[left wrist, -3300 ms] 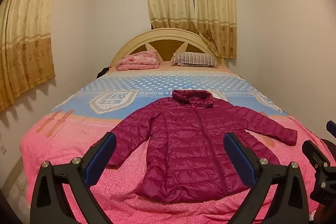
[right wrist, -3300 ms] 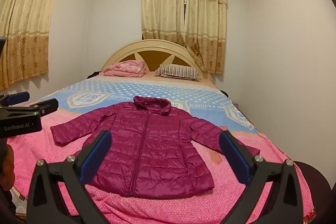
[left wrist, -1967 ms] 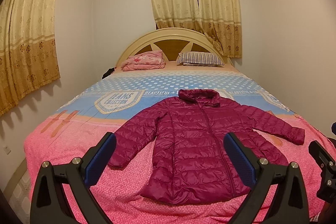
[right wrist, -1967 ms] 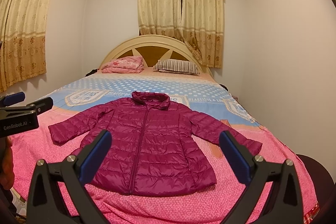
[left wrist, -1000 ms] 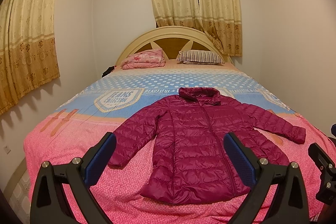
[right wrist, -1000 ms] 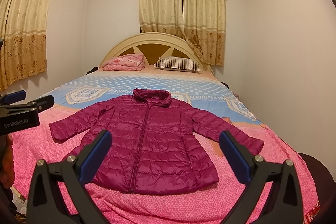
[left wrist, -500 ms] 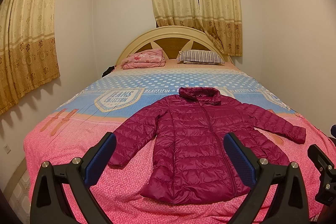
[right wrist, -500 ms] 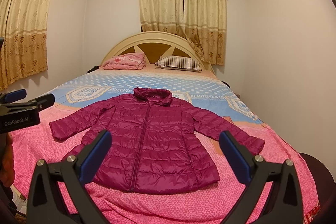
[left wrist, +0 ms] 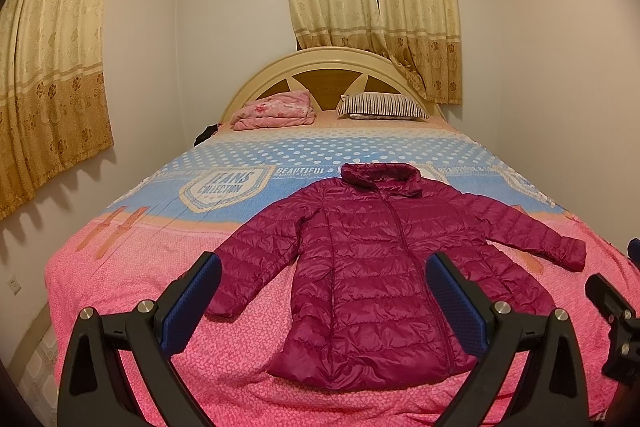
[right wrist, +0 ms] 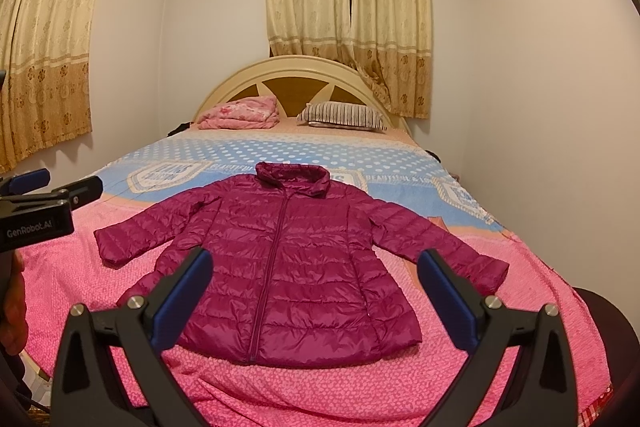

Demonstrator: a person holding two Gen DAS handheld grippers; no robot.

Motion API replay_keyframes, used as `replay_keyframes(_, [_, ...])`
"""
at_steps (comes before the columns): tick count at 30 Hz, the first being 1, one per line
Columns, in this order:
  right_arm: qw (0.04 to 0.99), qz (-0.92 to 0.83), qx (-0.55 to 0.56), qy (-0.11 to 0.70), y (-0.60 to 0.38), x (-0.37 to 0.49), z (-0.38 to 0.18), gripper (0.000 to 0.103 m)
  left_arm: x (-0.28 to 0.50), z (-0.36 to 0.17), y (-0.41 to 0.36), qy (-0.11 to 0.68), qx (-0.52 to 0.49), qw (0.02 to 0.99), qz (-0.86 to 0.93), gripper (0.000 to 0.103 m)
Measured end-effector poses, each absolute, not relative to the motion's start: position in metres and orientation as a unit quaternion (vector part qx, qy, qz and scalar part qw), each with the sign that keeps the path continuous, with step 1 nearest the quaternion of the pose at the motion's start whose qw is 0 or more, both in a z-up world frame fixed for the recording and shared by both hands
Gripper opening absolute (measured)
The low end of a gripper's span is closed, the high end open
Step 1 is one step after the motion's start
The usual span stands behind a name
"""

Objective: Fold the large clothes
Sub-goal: 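Grasp the jacket sleeve cuff with the right tool and lift it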

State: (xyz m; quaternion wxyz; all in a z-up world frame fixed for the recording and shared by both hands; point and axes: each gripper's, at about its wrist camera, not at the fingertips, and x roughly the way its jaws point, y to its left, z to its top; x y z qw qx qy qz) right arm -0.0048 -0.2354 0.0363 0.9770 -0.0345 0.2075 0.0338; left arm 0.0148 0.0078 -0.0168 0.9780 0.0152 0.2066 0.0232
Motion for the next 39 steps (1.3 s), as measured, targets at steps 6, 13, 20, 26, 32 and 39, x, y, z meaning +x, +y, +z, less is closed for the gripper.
replay_keyframes(6, [0.971,0.005,-0.008,0.241,-0.268,0.027,0.015,0.103,0.050,-0.044,0.010,0.225,0.033,0.973,0.035,0.102])
replay_keyframes(13, [0.946,-0.069,0.039,0.315,-0.340,0.086,-0.034,0.096,0.117,-0.084,0.000,0.268,0.045,0.962,0.033,0.102])
replay_keyframes(20, [0.912,-0.131,0.095,0.377,-0.419,0.138,-0.070,0.085,0.189,-0.112,0.002,0.303,0.065,0.950,0.040,0.102])
replay_keyframes(26, [0.877,-0.192,0.148,0.414,-0.487,0.174,-0.089,0.072,0.247,-0.130,0.013,0.337,0.070,0.937,0.058,0.102])
replay_keyframes(32, [0.847,-0.210,0.188,0.450,-0.530,0.198,-0.112,0.062,0.282,-0.144,0.021,0.357,0.073,0.928,0.071,0.102])
replay_keyframes(39, [0.846,-0.186,0.190,0.463,-0.535,0.205,-0.122,0.026,0.311,-0.163,0.033,0.385,0.076,0.916,0.085,0.102])
